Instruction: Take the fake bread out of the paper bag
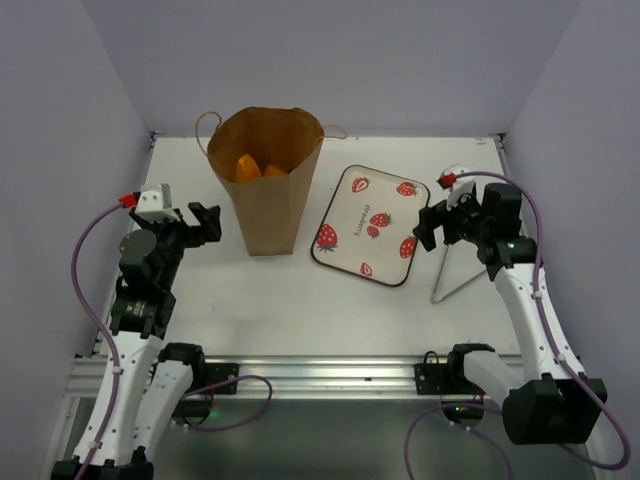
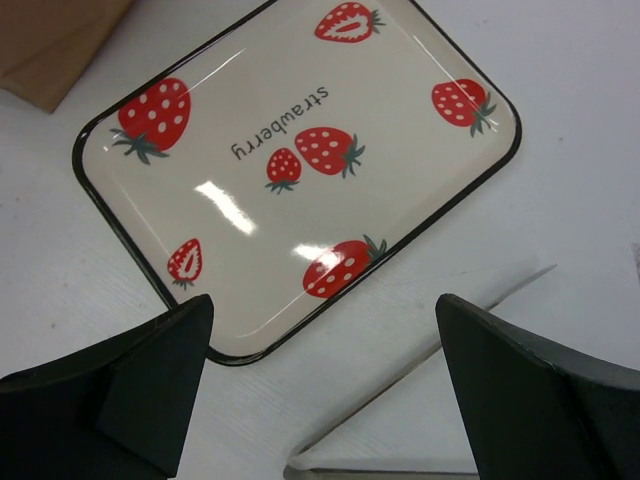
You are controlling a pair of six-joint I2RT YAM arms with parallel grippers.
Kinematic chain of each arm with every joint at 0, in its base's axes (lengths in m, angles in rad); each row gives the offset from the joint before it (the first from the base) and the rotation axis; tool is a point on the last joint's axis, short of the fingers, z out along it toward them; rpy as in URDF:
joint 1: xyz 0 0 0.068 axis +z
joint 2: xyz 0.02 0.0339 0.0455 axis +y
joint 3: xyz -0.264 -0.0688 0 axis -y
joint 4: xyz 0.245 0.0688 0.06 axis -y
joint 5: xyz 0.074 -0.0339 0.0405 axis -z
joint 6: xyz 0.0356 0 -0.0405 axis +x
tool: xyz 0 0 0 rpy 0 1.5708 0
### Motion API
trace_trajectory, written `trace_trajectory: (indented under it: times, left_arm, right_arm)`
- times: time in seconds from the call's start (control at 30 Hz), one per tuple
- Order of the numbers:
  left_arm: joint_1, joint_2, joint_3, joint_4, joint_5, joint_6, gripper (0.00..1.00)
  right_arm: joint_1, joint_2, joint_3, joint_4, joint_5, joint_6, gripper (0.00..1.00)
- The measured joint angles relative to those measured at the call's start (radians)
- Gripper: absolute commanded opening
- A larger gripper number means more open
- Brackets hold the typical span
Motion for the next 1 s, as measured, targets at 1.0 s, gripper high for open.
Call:
trace_trajectory:
  times: [1.0]
  left_arm:
    - [0.000,0.593,0.702,-0.310,0.150,-0.176,0.64]
  right_arm:
    - [0.000,0.111,0.196,-0.139,-0.127,0.114,0.99]
